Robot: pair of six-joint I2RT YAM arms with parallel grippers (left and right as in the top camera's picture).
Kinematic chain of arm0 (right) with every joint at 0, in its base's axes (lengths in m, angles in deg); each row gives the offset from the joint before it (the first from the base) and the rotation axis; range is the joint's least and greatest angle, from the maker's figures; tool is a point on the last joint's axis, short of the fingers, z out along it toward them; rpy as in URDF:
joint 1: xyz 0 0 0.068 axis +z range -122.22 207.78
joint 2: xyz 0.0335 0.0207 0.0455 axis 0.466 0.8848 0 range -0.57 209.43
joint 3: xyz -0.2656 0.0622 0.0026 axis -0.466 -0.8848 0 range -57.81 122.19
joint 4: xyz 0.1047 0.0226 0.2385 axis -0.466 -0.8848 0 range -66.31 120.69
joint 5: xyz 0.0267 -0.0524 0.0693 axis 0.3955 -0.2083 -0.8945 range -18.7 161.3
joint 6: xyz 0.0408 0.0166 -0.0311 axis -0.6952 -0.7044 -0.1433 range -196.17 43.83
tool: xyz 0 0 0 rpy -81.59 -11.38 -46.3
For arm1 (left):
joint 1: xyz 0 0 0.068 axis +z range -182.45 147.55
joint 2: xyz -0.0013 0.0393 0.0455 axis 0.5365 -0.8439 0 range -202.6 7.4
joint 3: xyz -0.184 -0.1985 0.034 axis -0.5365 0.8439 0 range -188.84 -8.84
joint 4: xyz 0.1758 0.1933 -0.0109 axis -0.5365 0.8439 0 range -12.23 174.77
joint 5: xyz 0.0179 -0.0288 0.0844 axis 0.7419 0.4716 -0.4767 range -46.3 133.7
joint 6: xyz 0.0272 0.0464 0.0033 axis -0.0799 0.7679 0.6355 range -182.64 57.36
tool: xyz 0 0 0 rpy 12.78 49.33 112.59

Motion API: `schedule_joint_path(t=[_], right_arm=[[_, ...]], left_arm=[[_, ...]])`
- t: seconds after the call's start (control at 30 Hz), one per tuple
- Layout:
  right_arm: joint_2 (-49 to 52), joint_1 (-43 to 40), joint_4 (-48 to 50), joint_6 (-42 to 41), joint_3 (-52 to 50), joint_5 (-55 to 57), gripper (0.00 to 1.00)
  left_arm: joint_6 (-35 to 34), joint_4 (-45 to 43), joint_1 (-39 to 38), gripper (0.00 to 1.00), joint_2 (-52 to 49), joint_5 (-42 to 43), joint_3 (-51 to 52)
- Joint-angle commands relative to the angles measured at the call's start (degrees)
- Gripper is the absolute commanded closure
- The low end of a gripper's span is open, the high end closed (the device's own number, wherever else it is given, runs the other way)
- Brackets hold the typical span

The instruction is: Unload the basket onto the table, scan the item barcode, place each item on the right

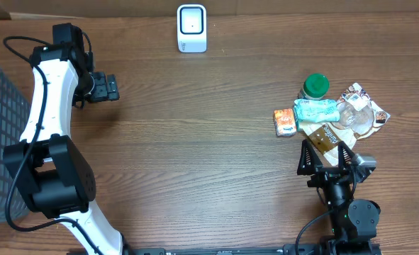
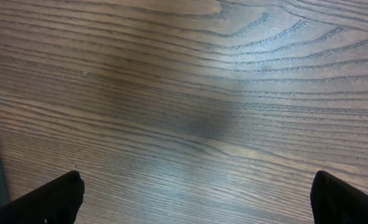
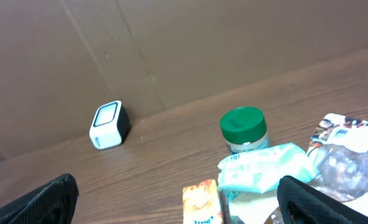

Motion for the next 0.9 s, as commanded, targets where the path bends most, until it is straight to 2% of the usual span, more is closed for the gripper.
schedule_joint_path(t=[0.0, 0.57, 0.7, 0.87], right_arm=[[-0.68, 0.5, 0.39, 0.24, -0.61, -0.13, 0.0], [-0.68, 0.5, 0.39, 0.24, -0.61, -0.13, 0.0], [-0.68, 0.5, 0.39, 0.24, -0.61, -0.13, 0.0], [-0.68, 0.5, 0.39, 0.26, -0.61, -0.13, 0.0]], left_arm=[[1.27, -0.04, 0.31, 0.0, -0.17, 0.11, 0.11], [1.27, -0.04, 0.37, 0.0, 0.09, 0.11, 0.13], [1.27, -0.02, -1.05, 0.0, 7.08, 0.11, 0.13], [1.29, -0.02, -3.63, 0.0, 21.0, -1.68, 0.13]])
